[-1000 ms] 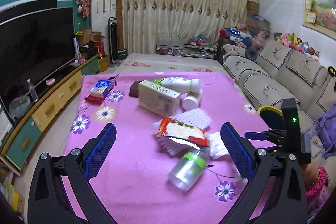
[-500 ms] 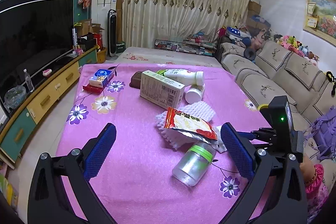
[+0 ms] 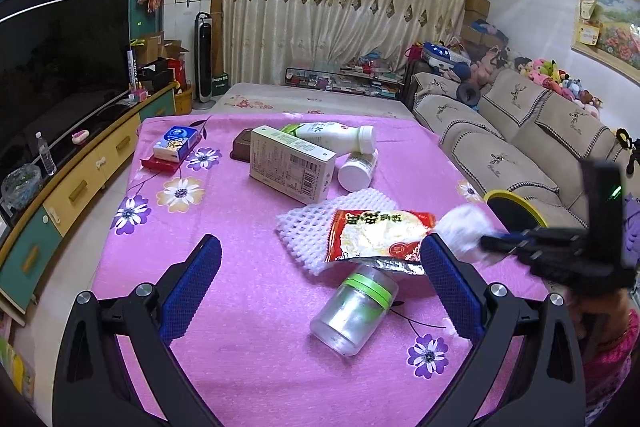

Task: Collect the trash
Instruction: 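Reach the right tool to the white tissue and close on it, then carry the tissue over the bin and open the right tool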

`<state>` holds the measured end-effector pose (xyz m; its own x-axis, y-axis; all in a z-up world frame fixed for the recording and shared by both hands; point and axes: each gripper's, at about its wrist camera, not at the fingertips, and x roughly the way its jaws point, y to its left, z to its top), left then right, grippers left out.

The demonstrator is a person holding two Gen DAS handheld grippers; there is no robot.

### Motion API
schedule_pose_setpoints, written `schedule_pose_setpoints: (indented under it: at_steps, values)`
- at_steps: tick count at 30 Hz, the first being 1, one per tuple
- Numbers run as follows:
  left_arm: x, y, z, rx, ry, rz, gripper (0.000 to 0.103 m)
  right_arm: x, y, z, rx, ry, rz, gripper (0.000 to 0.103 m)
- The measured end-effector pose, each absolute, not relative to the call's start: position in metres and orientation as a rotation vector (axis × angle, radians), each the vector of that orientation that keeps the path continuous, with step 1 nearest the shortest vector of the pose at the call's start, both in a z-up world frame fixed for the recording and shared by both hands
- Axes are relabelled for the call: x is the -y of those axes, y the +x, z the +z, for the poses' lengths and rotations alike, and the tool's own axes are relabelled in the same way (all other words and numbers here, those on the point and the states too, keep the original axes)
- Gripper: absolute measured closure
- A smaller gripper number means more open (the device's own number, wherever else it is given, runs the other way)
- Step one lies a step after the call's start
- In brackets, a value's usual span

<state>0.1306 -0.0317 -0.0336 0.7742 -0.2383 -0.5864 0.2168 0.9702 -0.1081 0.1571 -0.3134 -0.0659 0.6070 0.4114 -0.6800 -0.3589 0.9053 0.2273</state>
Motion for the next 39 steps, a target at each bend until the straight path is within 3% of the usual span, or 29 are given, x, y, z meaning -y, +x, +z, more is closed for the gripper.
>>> schedule_pose_setpoints:
  at_steps: [16, 27, 39]
  values:
    - [0.044, 0.132, -0.041, -0.655, -0.017, -0.275, 0.005, 0.358, 0.126, 0.038, -0.541, 0.146, 0.485, 0.094]
    - [0.052, 0.133, -0.047, -0.665, -0.001, -0.305, 0.005, 0.366, 0.128, 0.055, -0.509, 0.143, 0.461, 0.094]
    - [0.069, 0.137, -0.052, -0.683, 0.023, -0.337, 0.005, 0.453, 0.138, 0.049, -0.513, 0.207, 0.194, 0.094]
